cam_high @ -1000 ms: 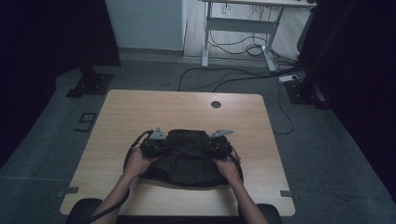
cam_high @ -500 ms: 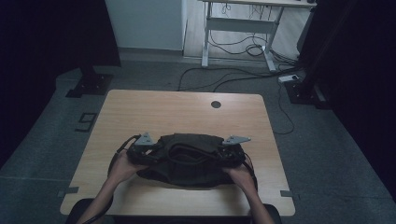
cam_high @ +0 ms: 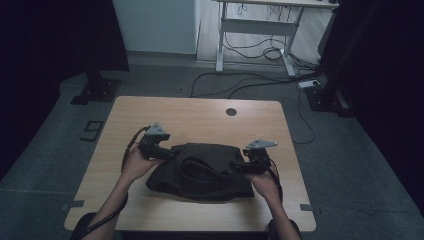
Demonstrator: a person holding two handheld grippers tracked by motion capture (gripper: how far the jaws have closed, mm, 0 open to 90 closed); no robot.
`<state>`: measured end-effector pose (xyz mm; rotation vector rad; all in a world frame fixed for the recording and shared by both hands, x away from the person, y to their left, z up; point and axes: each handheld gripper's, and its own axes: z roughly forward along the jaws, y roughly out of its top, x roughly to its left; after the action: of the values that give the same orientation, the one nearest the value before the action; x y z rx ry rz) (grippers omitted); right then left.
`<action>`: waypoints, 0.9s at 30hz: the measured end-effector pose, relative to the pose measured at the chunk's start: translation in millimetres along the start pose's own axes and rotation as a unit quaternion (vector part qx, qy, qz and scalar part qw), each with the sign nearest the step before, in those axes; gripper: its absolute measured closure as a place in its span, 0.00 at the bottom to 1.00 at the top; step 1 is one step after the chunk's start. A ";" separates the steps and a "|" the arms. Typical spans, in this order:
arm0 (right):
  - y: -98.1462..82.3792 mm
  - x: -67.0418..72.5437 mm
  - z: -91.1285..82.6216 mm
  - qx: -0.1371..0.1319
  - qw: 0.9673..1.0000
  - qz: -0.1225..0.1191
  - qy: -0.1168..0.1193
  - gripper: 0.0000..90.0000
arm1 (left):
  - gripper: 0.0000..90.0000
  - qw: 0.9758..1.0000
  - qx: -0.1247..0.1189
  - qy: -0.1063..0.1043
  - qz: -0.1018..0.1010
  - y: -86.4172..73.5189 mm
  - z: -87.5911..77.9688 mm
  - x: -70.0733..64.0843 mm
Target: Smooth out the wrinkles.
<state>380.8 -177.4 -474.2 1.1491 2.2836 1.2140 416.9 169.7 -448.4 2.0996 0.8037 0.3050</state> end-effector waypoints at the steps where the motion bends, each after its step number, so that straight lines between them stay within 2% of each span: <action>1: 5.0 4.3 4.1 -0.001 1.000 0.000 0.005 0.26 | 0.22 1.000 0.001 -0.006 0.002 1.6 2.7 -3.3; 4: 4.9 13.2 13.3 0.011 1.000 -0.010 0.014 0.26 | 0.21 0.999 0.018 -0.025 0.013 -5.4 9.3 -19.1; 7: -10.7 20.1 20.1 0.031 0.999 -0.019 0.012 0.25 | 0.18 0.999 0.031 -0.030 0.011 -26.9 10.6 -31.6; 12: -42.8 30.6 21.3 0.046 0.999 -0.019 -0.003 0.22 | 0.16 0.998 0.059 0.006 0.012 -65.9 16.1 -44.8; 15: -53.6 35.6 18.7 0.045 0.999 -0.016 -0.012 0.21 | 0.16 0.997 0.068 0.021 0.006 -79.9 18.5 -46.4; 18: -60.3 37.5 18.9 0.049 0.998 -0.014 -0.021 0.21 | 0.16 0.997 0.066 0.030 0.000 -87.5 17.7 -47.4; 22: -63.3 36.8 22.8 0.054 0.998 -0.005 -0.020 0.22 | 0.16 0.997 0.065 0.045 0.001 -91.8 18.0 -48.9; 27: -64.7 34.2 29.6 0.061 0.998 0.006 -0.017 0.21 | 0.16 0.997 0.063 0.047 -0.007 -94.2 21.5 -45.2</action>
<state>343.8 -155.4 -540.4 1.2179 2.3572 1.0641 351.6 168.3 -532.7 2.2084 0.9136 0.3548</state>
